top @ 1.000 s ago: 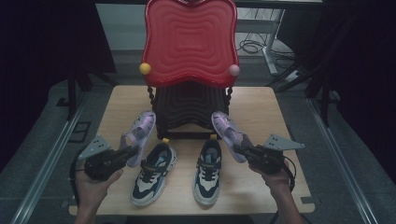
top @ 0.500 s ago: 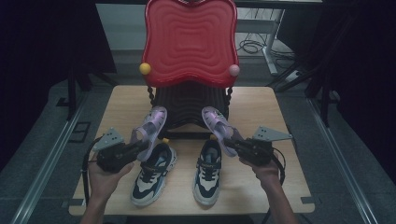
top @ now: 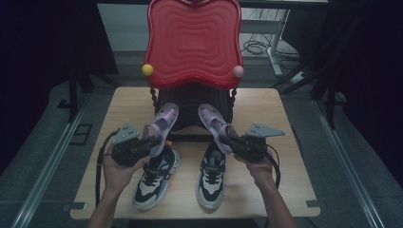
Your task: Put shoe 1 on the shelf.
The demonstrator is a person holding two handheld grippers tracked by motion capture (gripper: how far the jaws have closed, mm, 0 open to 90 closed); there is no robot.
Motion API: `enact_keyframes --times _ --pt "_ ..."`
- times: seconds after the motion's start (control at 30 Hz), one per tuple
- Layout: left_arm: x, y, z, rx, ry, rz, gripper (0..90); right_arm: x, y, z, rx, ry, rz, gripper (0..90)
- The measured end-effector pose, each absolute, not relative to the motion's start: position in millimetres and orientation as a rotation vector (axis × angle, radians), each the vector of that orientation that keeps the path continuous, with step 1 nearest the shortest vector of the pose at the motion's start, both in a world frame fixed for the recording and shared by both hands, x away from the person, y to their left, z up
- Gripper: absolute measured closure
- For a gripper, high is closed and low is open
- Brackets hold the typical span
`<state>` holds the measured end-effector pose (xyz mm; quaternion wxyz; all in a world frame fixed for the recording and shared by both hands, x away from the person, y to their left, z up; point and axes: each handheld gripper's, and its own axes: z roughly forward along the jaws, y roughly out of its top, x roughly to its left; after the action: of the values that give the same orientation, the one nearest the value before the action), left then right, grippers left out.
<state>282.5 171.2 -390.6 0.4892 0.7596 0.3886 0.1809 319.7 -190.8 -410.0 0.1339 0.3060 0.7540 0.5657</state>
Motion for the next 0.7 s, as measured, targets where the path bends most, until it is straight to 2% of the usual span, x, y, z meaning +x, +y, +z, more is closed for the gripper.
enact_keyframes --times 0.7 --pt "325.9 144.6 -397.1 1.883 0.941 0.478 87.2 348.5 -168.7 -407.1 0.917 2.116 1.559 85.9"
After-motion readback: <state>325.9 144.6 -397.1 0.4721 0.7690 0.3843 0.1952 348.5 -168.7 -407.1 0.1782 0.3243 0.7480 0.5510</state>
